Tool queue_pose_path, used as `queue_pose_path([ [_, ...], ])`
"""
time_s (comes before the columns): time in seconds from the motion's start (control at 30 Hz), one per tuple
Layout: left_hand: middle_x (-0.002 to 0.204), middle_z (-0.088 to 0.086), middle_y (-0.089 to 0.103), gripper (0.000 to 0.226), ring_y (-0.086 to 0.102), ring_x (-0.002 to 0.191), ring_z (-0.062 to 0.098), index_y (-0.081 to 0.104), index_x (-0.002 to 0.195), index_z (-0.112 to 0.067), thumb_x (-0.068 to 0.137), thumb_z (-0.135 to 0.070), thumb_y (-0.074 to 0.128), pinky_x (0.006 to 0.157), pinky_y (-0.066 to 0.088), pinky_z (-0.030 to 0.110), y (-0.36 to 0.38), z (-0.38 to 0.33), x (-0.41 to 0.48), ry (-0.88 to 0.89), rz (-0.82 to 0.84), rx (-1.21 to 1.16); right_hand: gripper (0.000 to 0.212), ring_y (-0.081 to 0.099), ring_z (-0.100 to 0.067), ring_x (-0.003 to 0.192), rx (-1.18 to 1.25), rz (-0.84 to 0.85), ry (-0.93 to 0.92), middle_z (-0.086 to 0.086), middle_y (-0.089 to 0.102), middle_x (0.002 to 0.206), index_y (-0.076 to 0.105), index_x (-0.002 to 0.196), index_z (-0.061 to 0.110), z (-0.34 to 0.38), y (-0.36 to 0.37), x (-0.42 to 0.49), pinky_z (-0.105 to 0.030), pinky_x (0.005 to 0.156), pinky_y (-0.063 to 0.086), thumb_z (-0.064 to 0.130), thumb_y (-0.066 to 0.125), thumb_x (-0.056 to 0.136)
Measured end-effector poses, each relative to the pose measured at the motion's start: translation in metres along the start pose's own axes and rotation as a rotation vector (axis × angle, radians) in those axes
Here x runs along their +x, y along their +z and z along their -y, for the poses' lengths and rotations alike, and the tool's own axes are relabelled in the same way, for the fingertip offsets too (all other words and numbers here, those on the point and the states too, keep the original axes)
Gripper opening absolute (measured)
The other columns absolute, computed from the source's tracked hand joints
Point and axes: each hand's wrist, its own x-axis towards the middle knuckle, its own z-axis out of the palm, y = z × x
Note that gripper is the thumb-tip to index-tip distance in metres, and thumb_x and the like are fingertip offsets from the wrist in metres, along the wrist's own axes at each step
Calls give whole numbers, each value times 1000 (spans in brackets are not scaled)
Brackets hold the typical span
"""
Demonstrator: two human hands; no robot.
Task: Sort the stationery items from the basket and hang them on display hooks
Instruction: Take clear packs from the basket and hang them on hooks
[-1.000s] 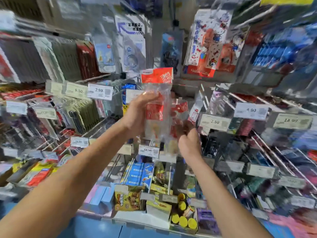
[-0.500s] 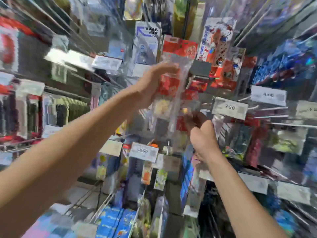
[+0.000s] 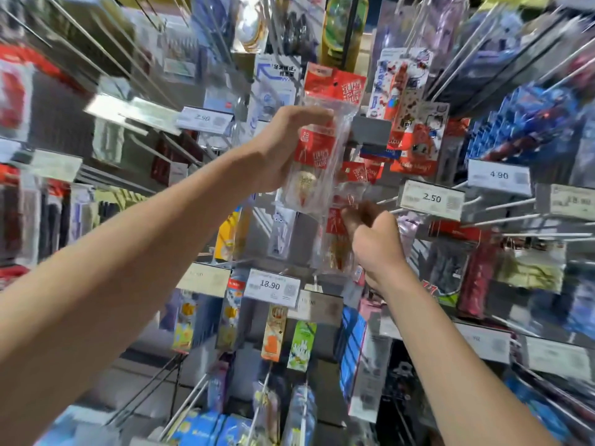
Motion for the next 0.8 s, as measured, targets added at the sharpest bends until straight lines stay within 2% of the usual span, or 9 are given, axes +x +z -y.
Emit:
queue_pose_path([
  [0.17,93,8,75,25,69,71,16,64,104,-15,98,-34,51,68,57,32,-2,2,2,32,8,41,9,64,-13,86,33,-25,27,5,71,93,64,94,22,1,3,-8,-28,72,48,19,61,101],
  [0.3,112,15,68,51,66,85,23,59,134,-1,99,-36,49,83,53,41,-1,3,2,5,-7,24,12,64,-12,80,-8,-77,20,4,72,87,66,87,20,4,4,-9,-29,68,49,26,63,97],
  [0.43,112,16,67,43,63,85,23,59,126,-2,100,-34,48,86,50,41,0,3,3,21,-11,20,20,64,-18,79,-44,-110,70,3,71,82,66,86,18,11,2,-9,-33,69,48,37,60,87],
  [0.5,107,15,67,46,64,84,23,58,129,0,100,-35,47,84,51,39,-1,4,2,10,5,19,26,66,-26,83,-72,-114,111,-7,73,89,67,92,12,10,2,-7,-37,71,50,36,59,86],
  [0.57,91,8,70,34,65,70,16,60,117,-7,100,-34,47,74,52,35,-1,3,1,17,32,15,25,67,-31,87,-71,-75,155,-14,73,95,67,98,8,6,3,-6,-42,77,54,30,60,92],
  [0.6,83,4,70,31,65,65,14,60,114,-9,100,-34,48,71,51,35,-1,3,1,13,42,14,20,67,-31,85,-58,-60,175,-13,73,94,68,100,8,3,4,-4,-39,75,56,27,60,96],
  [0.7,75,1,69,30,65,62,14,61,113,-10,100,-34,48,69,52,34,-2,3,1,6,59,20,25,61,-21,71,-103,-62,214,-4,71,84,71,104,7,-2,7,10,-26,60,41,29,60,102],
  [0.77,73,0,69,26,66,62,14,60,108,-11,100,-33,48,66,55,31,-2,3,1,12,72,18,37,66,-26,89,-291,-8,279,-9,72,108,67,117,7,-3,8,20,-28,74,47,39,56,103],
  [0.8,73,0,70,26,67,63,15,60,107,-11,101,-33,47,64,57,30,-3,3,1,13,81,11,48,65,-31,106,-346,15,310,-12,68,124,61,132,5,-3,8,24,-33,91,50,43,53,103],
])
